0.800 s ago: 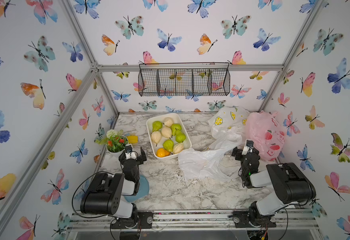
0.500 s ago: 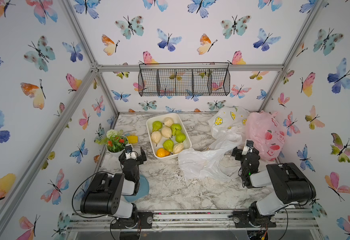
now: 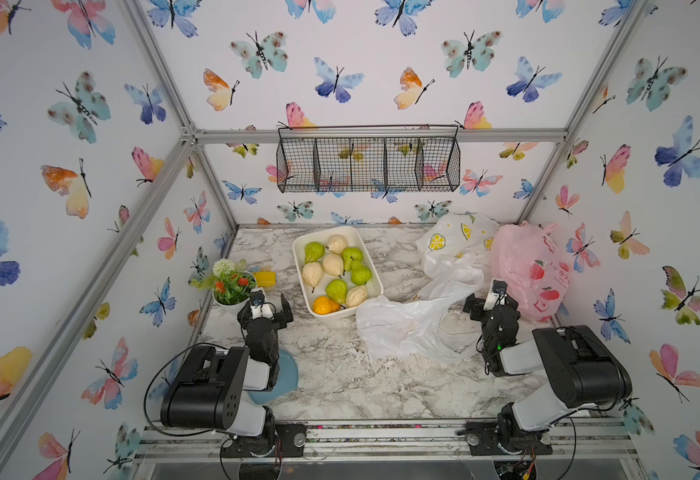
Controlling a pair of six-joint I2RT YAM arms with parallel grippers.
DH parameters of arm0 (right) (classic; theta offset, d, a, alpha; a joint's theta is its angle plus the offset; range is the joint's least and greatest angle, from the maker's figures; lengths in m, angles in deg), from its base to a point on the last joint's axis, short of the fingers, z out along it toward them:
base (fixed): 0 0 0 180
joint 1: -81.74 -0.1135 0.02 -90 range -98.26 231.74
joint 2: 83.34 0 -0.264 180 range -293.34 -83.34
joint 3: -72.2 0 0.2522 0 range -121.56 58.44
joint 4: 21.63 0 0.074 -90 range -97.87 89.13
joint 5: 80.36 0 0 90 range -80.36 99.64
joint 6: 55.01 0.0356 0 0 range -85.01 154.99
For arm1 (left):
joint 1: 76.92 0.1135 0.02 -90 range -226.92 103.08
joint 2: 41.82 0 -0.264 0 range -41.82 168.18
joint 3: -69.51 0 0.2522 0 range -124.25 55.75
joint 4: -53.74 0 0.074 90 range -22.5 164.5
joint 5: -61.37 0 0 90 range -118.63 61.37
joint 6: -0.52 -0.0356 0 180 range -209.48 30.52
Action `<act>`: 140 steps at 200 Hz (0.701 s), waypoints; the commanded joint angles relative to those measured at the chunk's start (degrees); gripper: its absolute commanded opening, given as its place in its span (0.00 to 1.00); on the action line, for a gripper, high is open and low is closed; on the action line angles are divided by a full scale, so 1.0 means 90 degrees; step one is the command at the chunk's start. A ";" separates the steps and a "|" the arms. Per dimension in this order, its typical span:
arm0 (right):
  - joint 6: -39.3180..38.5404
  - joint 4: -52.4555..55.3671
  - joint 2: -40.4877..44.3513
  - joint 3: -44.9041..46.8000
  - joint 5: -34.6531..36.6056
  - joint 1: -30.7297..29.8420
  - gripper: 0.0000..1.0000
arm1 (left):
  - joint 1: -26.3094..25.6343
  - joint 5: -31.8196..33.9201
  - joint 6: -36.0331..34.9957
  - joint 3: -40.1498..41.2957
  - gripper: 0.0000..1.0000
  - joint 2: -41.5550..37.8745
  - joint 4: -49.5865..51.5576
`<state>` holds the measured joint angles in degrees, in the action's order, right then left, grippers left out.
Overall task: Place the pears into plastic bags & tie knots
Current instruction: Pick up the plastic bag at the center of the board.
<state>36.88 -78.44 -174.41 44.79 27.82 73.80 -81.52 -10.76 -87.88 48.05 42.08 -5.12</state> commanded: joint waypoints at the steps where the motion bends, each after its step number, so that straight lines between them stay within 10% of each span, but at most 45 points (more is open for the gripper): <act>1: 0.0015 -0.0002 0.0060 -0.0025 -0.0022 0.0014 0.98 | -0.0001 -0.0074 0.0014 -0.0072 0.98 -0.0020 -0.0164; 69: -0.0210 -0.0426 0.0314 0.0187 -0.0258 0.0021 0.98 | -0.0238 0.0375 -0.0108 0.0067 0.98 -0.0825 0.0397; 106: 0.1127 0.4841 0.1924 -0.1671 0.0389 -0.0035 0.98 | -0.0634 0.1367 0.0070 -0.0546 0.98 -0.2158 0.2416; 140: 0.3188 0.6584 0.2694 -0.1845 -0.0396 -0.0035 0.98 | -0.0742 0.1519 0.1877 -0.1376 0.98 -0.3088 0.5037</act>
<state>50.30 -38.57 -153.10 27.08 28.60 73.78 -87.91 -0.16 -83.33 40.59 18.63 19.73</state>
